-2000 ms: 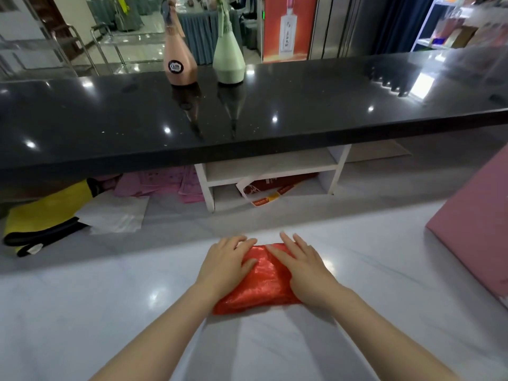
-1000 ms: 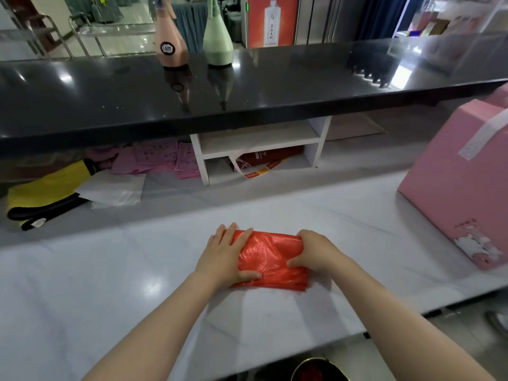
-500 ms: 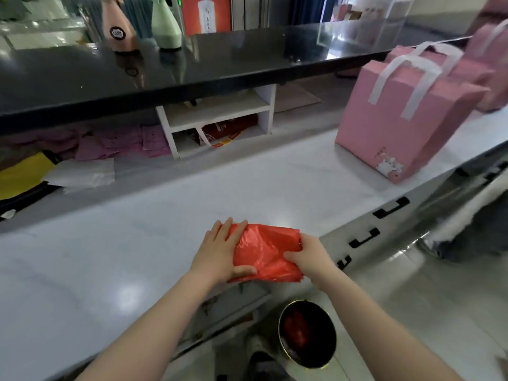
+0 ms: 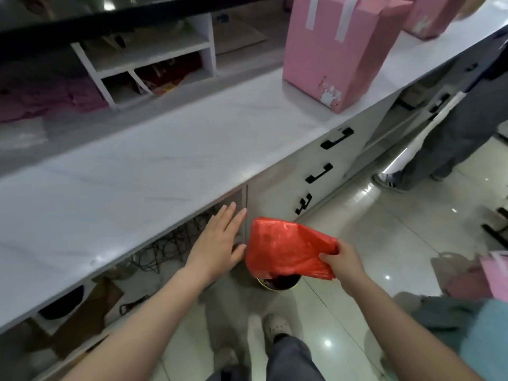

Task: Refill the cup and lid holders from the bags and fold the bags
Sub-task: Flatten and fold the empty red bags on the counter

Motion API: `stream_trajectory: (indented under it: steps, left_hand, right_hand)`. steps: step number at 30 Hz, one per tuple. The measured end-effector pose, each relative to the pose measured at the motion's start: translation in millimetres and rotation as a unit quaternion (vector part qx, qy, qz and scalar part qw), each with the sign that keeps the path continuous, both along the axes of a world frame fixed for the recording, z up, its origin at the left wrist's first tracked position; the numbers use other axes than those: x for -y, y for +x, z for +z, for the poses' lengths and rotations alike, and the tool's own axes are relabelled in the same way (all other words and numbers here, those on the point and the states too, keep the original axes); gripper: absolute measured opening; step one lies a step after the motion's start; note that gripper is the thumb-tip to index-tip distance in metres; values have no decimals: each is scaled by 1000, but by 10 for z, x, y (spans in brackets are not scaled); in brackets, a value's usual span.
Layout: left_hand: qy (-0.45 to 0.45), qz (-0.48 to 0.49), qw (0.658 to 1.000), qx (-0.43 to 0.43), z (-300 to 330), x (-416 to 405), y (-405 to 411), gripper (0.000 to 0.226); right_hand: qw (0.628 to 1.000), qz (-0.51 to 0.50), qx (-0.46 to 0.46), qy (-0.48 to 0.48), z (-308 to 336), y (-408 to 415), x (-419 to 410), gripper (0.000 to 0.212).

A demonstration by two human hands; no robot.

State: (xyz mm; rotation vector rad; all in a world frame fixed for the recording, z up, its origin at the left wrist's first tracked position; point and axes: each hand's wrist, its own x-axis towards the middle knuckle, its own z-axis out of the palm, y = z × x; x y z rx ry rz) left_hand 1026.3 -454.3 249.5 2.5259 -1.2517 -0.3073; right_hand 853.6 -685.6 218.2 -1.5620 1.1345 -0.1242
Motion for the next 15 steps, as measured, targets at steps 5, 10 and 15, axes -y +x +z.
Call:
stream_trajectory:
  steps: [5, 10, 15]
  left_hand:
    - [29, 20, 999, -26, -236, 243, -210, 73]
    - [72, 64, 992, -76, -629, 603, -326, 69]
    - [68, 127, 983, -112, -1190, 929, -410, 69]
  right_hand:
    - [999, -7, -32, 17, -412, -201, 337, 37]
    - [997, 13, -72, 28, -883, -266, 790, 39]
    - [991, 37, -130, -13, -1419, -228, 1170, 34]
